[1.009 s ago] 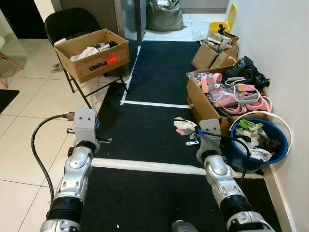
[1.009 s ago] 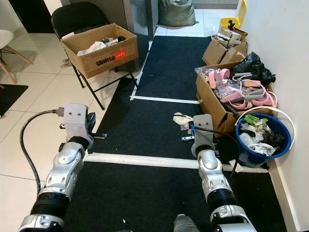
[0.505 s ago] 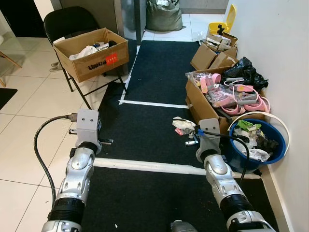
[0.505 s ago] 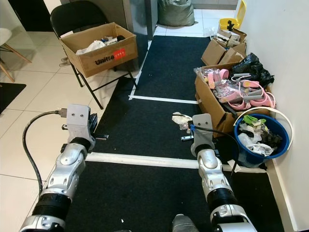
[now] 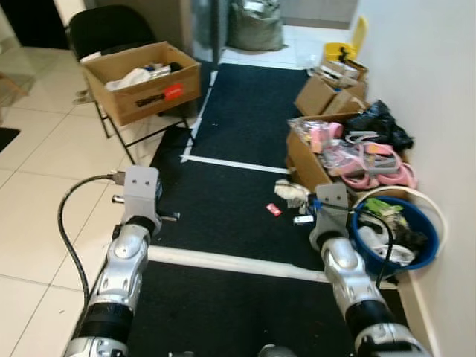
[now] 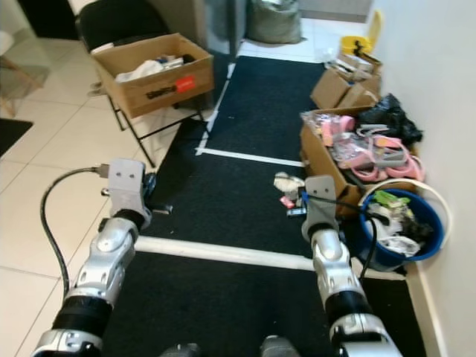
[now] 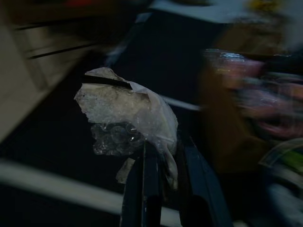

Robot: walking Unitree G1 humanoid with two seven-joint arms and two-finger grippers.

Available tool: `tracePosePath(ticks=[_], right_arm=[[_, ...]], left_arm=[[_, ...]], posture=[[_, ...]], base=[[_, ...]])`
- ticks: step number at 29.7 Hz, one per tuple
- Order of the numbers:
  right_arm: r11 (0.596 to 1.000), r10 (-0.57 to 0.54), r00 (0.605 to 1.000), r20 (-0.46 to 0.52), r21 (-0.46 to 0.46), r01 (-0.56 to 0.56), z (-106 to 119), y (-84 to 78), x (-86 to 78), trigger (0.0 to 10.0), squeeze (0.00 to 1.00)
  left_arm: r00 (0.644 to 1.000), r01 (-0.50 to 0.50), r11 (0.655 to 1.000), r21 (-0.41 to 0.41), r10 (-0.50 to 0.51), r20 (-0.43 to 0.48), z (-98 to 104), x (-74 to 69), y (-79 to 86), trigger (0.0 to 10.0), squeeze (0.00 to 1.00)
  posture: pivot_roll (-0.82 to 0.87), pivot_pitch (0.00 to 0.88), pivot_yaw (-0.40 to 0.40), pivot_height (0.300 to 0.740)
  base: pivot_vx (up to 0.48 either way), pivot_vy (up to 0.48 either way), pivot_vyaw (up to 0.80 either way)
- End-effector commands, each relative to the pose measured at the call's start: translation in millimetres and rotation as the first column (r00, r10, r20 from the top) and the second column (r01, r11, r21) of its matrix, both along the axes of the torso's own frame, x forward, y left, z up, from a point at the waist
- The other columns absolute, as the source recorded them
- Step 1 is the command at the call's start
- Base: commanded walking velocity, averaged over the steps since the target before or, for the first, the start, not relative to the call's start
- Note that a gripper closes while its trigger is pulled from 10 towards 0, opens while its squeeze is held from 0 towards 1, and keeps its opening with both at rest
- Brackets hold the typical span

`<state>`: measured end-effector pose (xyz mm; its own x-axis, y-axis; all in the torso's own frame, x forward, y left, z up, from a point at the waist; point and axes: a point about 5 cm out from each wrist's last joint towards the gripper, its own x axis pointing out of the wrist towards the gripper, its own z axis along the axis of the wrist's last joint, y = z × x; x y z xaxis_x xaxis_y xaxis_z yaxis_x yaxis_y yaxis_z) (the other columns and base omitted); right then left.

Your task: Picking trash to rubbish bin

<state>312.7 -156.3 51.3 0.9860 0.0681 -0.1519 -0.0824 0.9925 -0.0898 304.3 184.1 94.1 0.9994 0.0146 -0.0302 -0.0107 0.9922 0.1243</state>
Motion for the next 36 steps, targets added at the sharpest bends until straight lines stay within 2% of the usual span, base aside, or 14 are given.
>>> tracePosePath(ticks=[1,13,25,36], right_arm=[[1.000,-0.009,1.000,-0.012,-0.015,0.009,-2.1,-5.8,-0.8,10.0,0.00],[1.000,-0.025,0.999,-0.028,-0.004,0.025,-3.9,-9.3,-0.6,10.0,0.00],[0.999,-0.035,0.998,-0.043,0.001,0.035,-6.4,-10.8,-1.2,10.0,0.00],[0.999,-0.035,0.998,-0.049,-0.008,0.035,-6.9,-10.0,-0.2,10.0,0.00]], left_arm=[[1.000,0.007,1.000,0.007,-0.007,-0.004,-0.9,-0.3,-1.0,10.0,0.00],[1.000,0.008,1.000,0.007,-0.008,-0.006,-1.1,-0.5,-0.9,10.0,0.00],[1.000,0.017,1.000,0.010,-0.016,-0.005,-1.1,-0.1,-1.9,10.0,0.00],[1.000,0.013,1.000,0.011,-0.013,-0.005,-0.1,0.9,-1.1,10.0,0.00]], posture=[[0.04,0.038,0.010,0.740],[0.04,0.023,0.008,0.740],[0.04,0.013,0.008,0.740],[0.04,0.018,0.010,0.740]], base=[[0.326,0.000,0.00],[0.323,0.000,0.00],[0.327,0.000,-0.71],[0.327,0.000,0.00]])
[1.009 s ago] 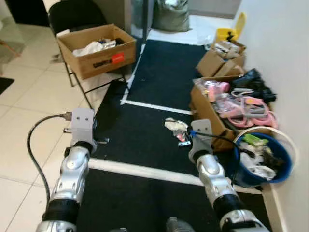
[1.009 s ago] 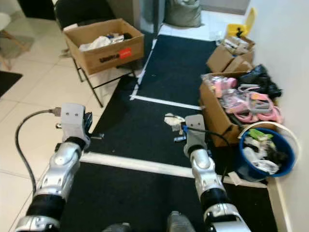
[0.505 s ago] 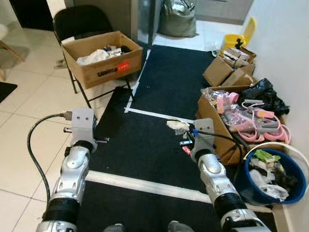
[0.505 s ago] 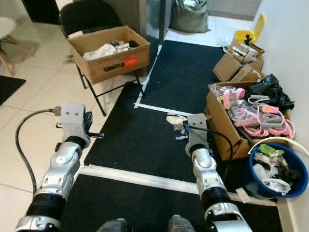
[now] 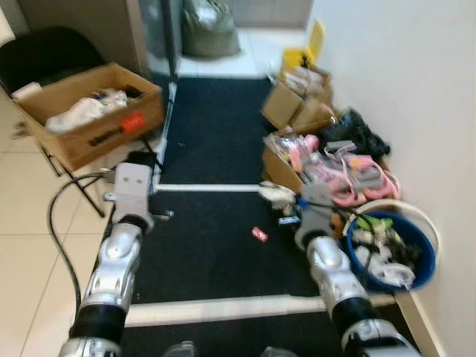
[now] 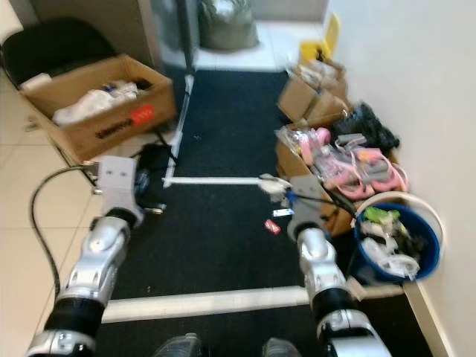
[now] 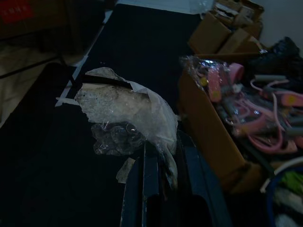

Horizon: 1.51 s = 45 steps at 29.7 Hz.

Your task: Picking trash to rubbish bin

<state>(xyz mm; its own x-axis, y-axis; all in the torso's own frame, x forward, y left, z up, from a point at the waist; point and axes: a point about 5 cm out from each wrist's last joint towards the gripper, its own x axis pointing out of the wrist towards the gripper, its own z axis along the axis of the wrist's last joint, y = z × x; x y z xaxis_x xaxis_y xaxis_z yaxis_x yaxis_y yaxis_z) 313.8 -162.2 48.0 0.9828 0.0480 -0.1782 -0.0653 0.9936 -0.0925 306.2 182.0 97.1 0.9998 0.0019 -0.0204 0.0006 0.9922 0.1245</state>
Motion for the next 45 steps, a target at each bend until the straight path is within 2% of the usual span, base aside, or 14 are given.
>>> tracePosePath(ticks=[1,12,45], right_arm=[[1.000,-0.015,1.000,-0.023,-0.003,0.015,-3.7,-3.9,-1.3,10.0,0.00],[1.000,0.001,1.000,-0.022,-0.007,-0.001,-3.8,0.3,-0.4,10.0,0.00],[1.000,-0.005,0.999,-0.031,-0.007,0.005,-4.2,-2.0,0.5,10.0,0.00]], left_arm=[[1.000,0.000,1.000,0.011,0.000,-0.014,-3.1,-1.1,1.2,10.0,0.00],[1.000,-0.005,1.000,0.012,0.005,-0.013,-2.5,-1.0,2.2,10.0,0.00],[1.000,0.002,1.000,0.011,-0.002,-0.012,-2.5,-0.5,0.6,10.0,0.00]], posture=[[0.04,0.018,0.010,0.740],[0.05,0.023,0.009,0.740],[0.04,0.027,0.003,0.740]], base=[[0.330,0.000,0.00],[0.329,0.000,0.00],[0.340,0.000,0.00]])
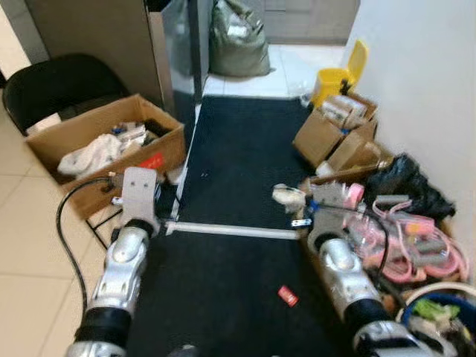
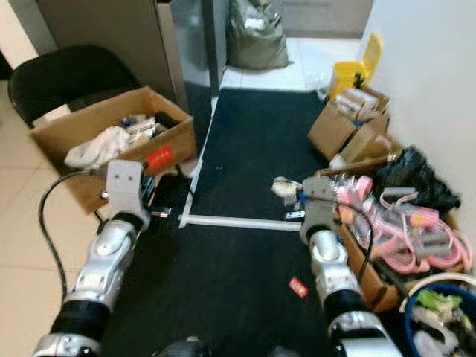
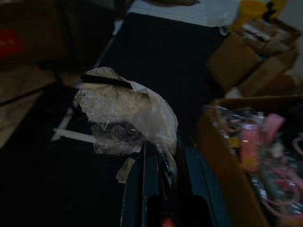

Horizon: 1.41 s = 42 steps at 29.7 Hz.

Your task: Picking trash to rubbish bin

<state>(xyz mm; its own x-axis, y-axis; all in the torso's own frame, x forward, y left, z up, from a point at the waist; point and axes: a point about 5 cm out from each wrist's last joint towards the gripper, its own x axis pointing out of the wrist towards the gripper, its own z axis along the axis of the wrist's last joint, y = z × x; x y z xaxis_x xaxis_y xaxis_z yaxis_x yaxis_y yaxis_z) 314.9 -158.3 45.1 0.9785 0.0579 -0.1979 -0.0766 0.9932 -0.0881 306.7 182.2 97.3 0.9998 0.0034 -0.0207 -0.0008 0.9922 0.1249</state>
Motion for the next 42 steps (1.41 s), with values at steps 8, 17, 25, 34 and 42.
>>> tracePosePath(ticks=[8,17,25,34,42], right_arm=[[1.000,-0.012,1.000,-0.014,-0.010,0.012,-2.0,-6.2,-1.2,10.0,0.00],[1.000,-0.010,1.000,-0.014,-0.016,0.010,-1.1,-7.7,-0.5,10.0,0.00],[1.000,-0.012,1.000,-0.011,-0.006,0.012,-0.9,-6.7,-0.3,10.0,0.00],[1.000,-0.014,1.000,-0.012,-0.009,0.014,0.1,-7.5,0.8,10.0,0.00],[0.998,0.011,1.000,-0.004,-0.054,-0.011,1.8,-4.7,2.0,10.0,0.00]], left_arm=[[1.000,0.006,1.000,0.009,-0.006,-0.015,-3.9,-2.3,-0.6,10.0,0.00],[1.000,0.008,1.000,0.008,-0.008,-0.017,-4.6,-3.1,-1.8,10.0,0.00],[1.000,0.005,1.000,0.006,-0.005,-0.018,-4.9,-3.8,-2.0,10.0,0.00],[1.000,0.003,1.000,0.005,-0.003,-0.015,-3.8,-2.9,-1.6,10.0,0.00],[1.000,-0.001,1.000,0.006,0.001,-0.014,-3.0,-3.3,-0.5,10.0,0.00]], posture=[[0.04,0.021,0.000,0.740],[0.04,0.019,-0.002,0.740],[0.04,0.016,-0.003,0.740],[0.04,0.026,-0.003,0.740],[0.05,0.029,-0.004,0.740]], base=[[0.349,0.000,0.00],[0.353,0.000,0.00],[0.355,0.000,0.00],[0.355,0.000,0.00],[0.354,0.000,0.09]])
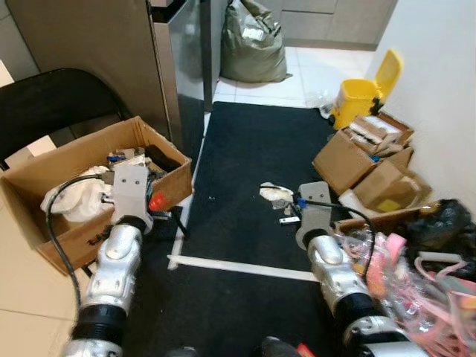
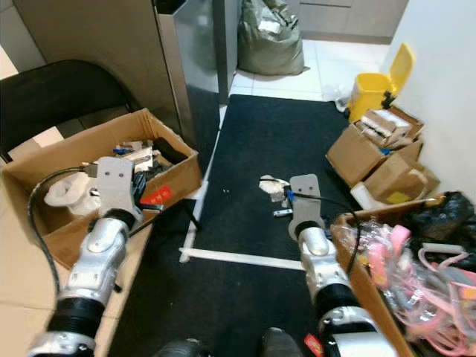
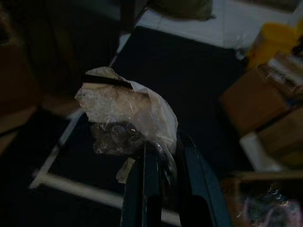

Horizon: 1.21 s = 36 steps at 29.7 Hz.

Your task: Picking trash to rubbish bin

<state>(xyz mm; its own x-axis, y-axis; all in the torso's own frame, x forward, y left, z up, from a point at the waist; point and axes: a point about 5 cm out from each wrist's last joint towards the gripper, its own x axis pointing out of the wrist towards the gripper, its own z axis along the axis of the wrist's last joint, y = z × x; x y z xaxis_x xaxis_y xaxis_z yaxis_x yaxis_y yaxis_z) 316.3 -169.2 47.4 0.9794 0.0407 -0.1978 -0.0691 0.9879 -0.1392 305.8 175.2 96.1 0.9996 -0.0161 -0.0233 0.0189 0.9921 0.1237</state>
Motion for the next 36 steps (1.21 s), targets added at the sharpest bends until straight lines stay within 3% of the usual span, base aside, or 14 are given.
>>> tracePosePath(ticks=[1,36], right_arm=[[1.000,0.018,1.000,-0.006,-0.004,-0.018,-0.3,6.5,0.9,10.0,0.00],[0.999,0.024,1.000,0.017,-0.037,-0.023,7.0,9.1,7.8,10.0,0.00]], left_arm=[[1.000,-0.021,1.000,0.008,0.021,-0.011,-1.5,-2.3,6.6,10.0,0.00],[1.000,-0.030,1.000,0.007,0.030,-0.004,1.3,-0.2,8.3,10.0,0.00]], posture=[[0.05,0.029,-0.004,0.740],[0.05,0.032,-0.008,0.740]], base=[[0.356,0.000,0.78],[0.355,0.000,0.77]])
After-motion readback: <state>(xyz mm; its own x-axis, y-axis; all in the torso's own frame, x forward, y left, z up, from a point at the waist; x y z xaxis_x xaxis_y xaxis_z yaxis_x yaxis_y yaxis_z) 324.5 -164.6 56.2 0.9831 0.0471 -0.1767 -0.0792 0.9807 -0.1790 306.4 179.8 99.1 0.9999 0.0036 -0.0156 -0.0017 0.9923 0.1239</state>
